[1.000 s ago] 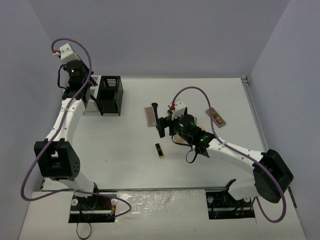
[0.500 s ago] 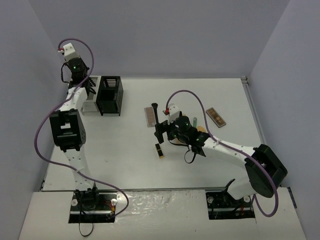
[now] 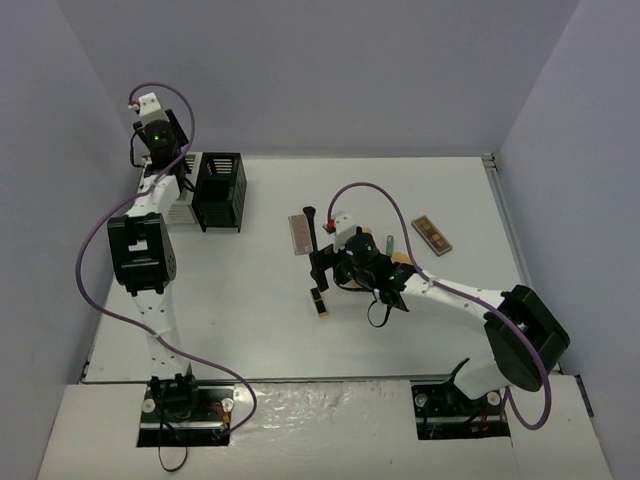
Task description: Organize the makeup
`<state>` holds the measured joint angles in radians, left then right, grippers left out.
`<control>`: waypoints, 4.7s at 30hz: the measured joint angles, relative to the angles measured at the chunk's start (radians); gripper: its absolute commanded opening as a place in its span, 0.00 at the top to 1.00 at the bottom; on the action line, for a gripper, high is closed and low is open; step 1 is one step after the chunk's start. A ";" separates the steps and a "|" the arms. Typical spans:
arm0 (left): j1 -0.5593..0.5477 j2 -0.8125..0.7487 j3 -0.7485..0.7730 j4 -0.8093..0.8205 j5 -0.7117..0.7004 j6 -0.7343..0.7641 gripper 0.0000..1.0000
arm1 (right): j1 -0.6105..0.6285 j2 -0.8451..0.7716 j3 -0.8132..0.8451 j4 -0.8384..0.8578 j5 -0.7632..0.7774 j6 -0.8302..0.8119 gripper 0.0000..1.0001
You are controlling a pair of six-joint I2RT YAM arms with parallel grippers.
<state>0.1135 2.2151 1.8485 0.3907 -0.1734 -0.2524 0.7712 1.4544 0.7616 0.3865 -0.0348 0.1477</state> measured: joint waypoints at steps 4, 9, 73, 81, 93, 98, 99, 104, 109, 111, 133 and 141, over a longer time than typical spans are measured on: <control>0.000 -0.046 -0.060 -0.010 0.005 -0.003 0.24 | 0.000 0.000 0.036 -0.038 0.028 0.001 0.11; 0.000 -0.240 -0.188 -0.110 0.011 -0.037 0.05 | 0.000 0.041 0.127 -0.086 0.071 0.021 0.23; -0.294 -1.352 -0.975 -0.750 0.431 -0.383 0.03 | 0.018 0.168 0.026 0.178 0.294 0.148 1.00; -0.470 -1.223 -0.885 -0.639 0.322 -0.422 0.04 | 0.147 0.007 -0.067 0.343 0.236 0.092 1.00; -0.603 -1.091 -0.817 -0.572 0.173 -0.444 0.22 | 0.245 -0.085 -0.109 0.469 0.186 0.068 1.00; -0.643 -1.054 -0.803 -0.568 0.131 -0.455 0.43 | 0.251 -0.088 -0.114 0.482 0.184 0.059 1.00; -0.648 -1.046 -0.802 -0.567 0.125 -0.457 0.50 | 0.252 -0.089 -0.115 0.484 0.184 0.059 1.00; -0.668 -1.018 -0.801 -0.561 0.116 -0.469 0.93 | 0.252 -0.090 -0.115 0.485 0.183 0.056 1.00; -0.691 -1.016 -0.799 -0.512 0.120 -0.495 1.00 | 0.256 -0.090 -0.115 0.484 0.181 0.057 0.52; -0.690 -1.017 -0.798 -0.508 0.117 -0.488 1.00 | 0.257 -0.090 -0.115 0.487 0.181 0.053 0.30; -0.259 -0.866 -0.599 -0.269 -0.161 -0.144 1.00 | 0.075 -0.210 -0.125 0.281 0.162 0.007 0.00; -0.089 -0.564 -0.442 -0.056 -0.158 -0.064 1.00 | 0.062 -0.186 -0.140 0.269 0.110 -0.007 0.00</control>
<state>0.0242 1.6509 1.4067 0.3342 -0.3312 -0.3160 0.8333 1.2682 0.6216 0.6554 0.0748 0.1408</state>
